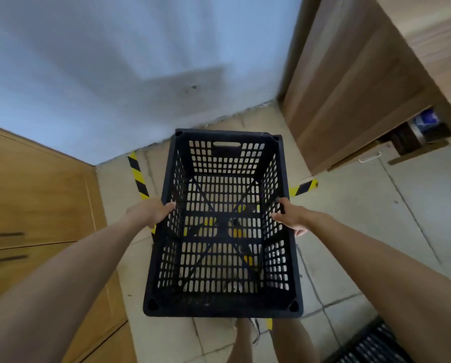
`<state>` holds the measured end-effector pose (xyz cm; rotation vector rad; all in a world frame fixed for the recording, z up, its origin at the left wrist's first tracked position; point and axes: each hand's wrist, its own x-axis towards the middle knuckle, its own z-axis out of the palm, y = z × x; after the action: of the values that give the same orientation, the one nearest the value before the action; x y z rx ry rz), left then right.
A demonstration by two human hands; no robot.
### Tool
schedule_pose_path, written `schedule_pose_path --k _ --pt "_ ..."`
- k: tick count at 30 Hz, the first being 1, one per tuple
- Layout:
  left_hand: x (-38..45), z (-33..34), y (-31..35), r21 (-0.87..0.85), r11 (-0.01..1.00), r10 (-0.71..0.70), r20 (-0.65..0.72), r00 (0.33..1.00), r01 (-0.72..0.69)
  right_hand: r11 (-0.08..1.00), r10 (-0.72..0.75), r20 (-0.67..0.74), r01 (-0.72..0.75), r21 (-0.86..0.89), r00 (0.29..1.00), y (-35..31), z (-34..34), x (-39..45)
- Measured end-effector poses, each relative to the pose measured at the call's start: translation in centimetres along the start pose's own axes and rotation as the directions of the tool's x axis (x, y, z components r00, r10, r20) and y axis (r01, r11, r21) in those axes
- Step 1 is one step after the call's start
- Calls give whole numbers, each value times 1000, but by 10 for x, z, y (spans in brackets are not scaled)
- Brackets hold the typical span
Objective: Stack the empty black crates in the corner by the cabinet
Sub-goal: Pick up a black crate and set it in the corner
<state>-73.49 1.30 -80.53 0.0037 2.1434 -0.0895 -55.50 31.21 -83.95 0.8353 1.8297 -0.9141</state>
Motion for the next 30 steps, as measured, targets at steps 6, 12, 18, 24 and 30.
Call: schedule_pose_path --k 6,12,18,24,30 --pt "18 -23 -3 -318 941 -114 39 993 120 985 -77 2 77 -154 997 -51 -39 30" --pt "33 -61 28 -412 880 -206 116 972 235 953 -152 36 156 -259 988 -87 -112 56" --pt "64 -87 62 -479 857 -171 83 982 190 930 -170 -18 155 -334 985 -120 -165 85" --pt "96 -108 68 -580 790 -150 133 980 200 923 -141 -103 93 -374 985 -152 -180 109" --pt "132 -133 53 -512 850 -71 116 991 121 924 -100 -86 61 -378 991 -187 -178 130"
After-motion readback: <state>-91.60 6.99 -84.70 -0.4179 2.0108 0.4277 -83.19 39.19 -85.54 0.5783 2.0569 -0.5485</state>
